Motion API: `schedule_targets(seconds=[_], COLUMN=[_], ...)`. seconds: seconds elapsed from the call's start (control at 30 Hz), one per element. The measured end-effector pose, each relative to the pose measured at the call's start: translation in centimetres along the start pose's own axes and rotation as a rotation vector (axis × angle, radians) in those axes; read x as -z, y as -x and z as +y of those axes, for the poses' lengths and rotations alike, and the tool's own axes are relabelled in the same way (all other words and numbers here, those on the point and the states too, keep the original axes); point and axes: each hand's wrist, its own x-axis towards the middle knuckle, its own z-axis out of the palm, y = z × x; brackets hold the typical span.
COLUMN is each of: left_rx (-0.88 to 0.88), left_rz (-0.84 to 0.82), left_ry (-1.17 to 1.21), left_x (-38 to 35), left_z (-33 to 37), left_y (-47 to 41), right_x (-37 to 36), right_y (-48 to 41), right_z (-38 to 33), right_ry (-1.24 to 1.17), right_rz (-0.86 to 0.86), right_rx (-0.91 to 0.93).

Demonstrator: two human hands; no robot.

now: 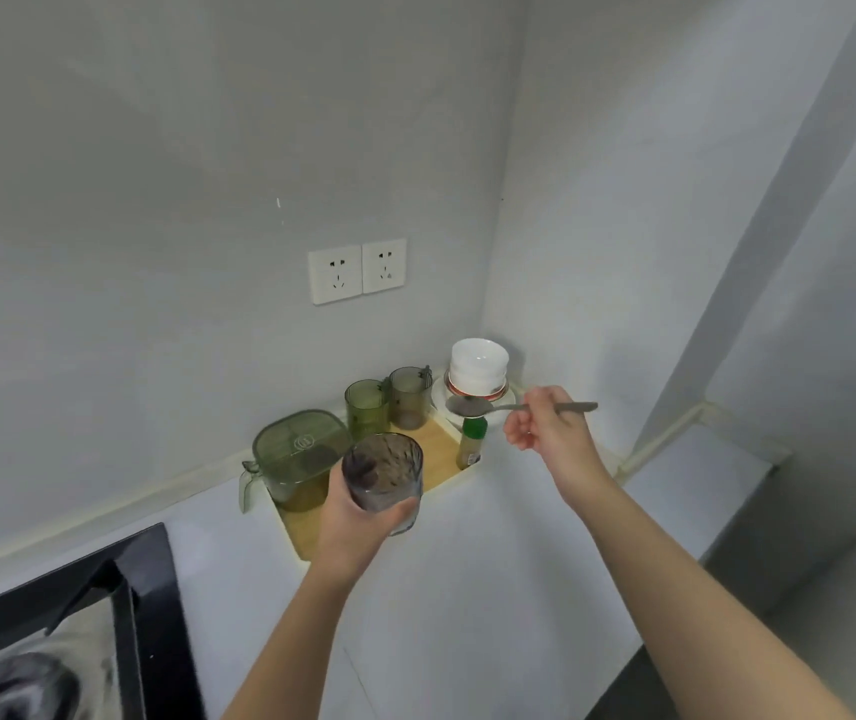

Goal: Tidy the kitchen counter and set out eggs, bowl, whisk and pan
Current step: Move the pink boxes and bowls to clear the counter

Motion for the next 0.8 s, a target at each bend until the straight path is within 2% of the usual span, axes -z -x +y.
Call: schedule_targets(seconds=[0.1,0.2,0.37,0.57,0.8], left_rx=[0.034,0.064,0.055,0.079,0.072], left_rz=[0.042,0.077,0.117,0.116,0.133], left_ry=[-0.042,-0.056,-0.064,-0.053,-0.115], left_x=[-3.1,-5.4,-8.8,-11.0,-13.0], left_z=[-0.6,-1.4,-3.6,-7.8,-10.4], left_y=[-3.5,-6.7,-11.6,-15.5,-18.0], right_x=[0.6,0.4,-1.2,-2.8,-3.1], right_y=[-4.9,-9.1,-15.1,-19.1,-22.4], right_z=[0.2,0.8,4.4,8.8,12.8], right_ry=[-0.022,-0.045,0.175,0.315,0.386], right_rz=[-0.076,-0.224,-0.431,-0.560,-0.626], right_rx=[0.030,-0.062,-0.063,-0.057,-0.192])
